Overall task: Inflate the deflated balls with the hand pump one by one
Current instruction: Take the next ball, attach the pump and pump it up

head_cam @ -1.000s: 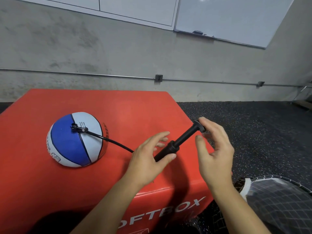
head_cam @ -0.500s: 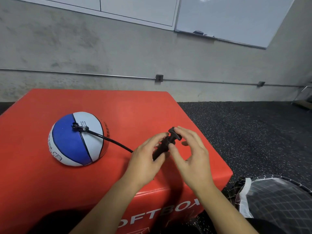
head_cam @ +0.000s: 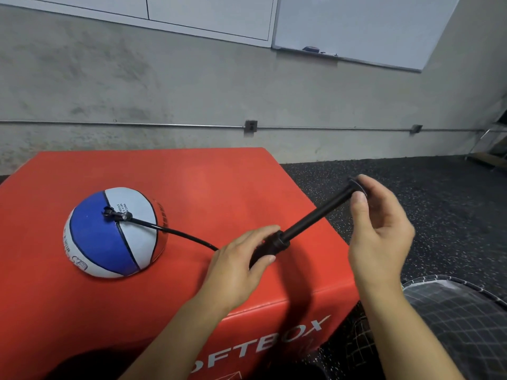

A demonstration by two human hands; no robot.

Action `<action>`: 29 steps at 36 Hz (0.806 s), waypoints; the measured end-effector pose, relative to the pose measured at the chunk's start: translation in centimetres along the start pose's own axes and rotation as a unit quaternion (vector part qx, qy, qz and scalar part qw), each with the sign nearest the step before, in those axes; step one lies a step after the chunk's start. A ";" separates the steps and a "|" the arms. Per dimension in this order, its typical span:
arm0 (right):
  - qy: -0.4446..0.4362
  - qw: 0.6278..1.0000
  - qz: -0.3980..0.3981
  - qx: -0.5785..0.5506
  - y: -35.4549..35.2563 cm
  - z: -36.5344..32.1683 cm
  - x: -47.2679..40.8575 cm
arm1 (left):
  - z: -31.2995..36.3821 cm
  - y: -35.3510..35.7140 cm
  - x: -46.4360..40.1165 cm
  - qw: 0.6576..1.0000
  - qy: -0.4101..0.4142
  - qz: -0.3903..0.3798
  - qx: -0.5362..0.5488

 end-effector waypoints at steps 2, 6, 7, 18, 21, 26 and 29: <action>-0.003 1.000 0.001 0.005 -0.2 -0.1 -0.1 | 0.0 0.0 0.0 1.000 0.000 0.001 -0.001; -0.052 0.997 -0.023 0.047 0.3 -0.8 0.2 | -0.2 -0.3 0.1 1.000 -0.003 0.008 0.012; -0.061 0.996 -0.029 0.055 0.5 -1.0 0.3 | -0.3 -0.4 0.2 1.000 -0.005 0.014 0.017; -0.117 0.984 -0.109 0.072 3.9 -2.2 2.6 | -0.3 -1.6 -0.3 0.996 -0.021 0.049 0.066; -0.121 0.981 -0.131 0.074 5.1 -2.2 3.3 | -0.4 -1.7 -0.2 0.996 -0.021 0.049 0.066; -0.117 0.975 -0.173 0.077 7.0 -1.7 4.7 | -0.2 -2.3 -0.1 0.995 -0.019 0.062 0.077; -0.111 0.971 -0.197 0.078 8.2 -1.1 5.4 | 0.1 -2.7 -0.1 0.994 -0.015 0.071 0.083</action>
Point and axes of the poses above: each hand's wrist, its own x-axis away from the middle knuckle, its own y-axis out of the palm, z = x × y, the point moved 8 cm from there along -x, towards the middle knuckle, and after that the axes turned 3 degrees about x, right-handed, at the moved point
